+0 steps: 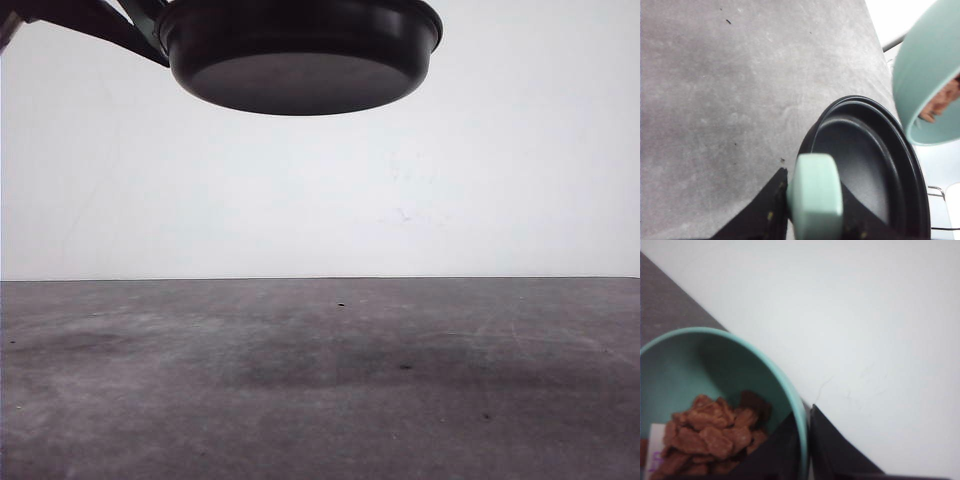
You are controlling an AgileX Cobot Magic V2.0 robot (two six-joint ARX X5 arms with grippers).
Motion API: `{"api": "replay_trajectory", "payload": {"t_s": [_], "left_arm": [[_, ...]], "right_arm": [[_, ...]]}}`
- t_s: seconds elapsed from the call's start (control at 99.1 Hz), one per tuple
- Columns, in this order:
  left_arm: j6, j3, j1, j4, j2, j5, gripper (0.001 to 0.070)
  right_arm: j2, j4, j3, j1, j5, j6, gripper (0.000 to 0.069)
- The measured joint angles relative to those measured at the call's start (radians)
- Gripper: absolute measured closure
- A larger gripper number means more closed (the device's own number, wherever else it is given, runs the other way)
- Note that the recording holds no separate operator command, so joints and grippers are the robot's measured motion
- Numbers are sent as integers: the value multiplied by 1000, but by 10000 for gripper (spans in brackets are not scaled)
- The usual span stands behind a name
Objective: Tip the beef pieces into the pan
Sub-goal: 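Tilt the bowl with the right gripper, pouring beef cubes into the pan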
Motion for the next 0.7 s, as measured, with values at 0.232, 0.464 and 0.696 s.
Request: {"api": "replay_trajectory", "payload": {"t_s": [0.232, 0.464, 0.696], "left_arm": [[1, 47, 31, -33, 1, 2, 651], [1, 88, 52, -47, 1, 18, 651], [1, 88, 52, -61, 6, 18, 651]], "right_arm": [[0, 26, 0, 15, 8, -120, 676], [0, 107, 0, 19, 9, -254, 677], [0, 206, 0, 28, -28, -468, 677]]}}
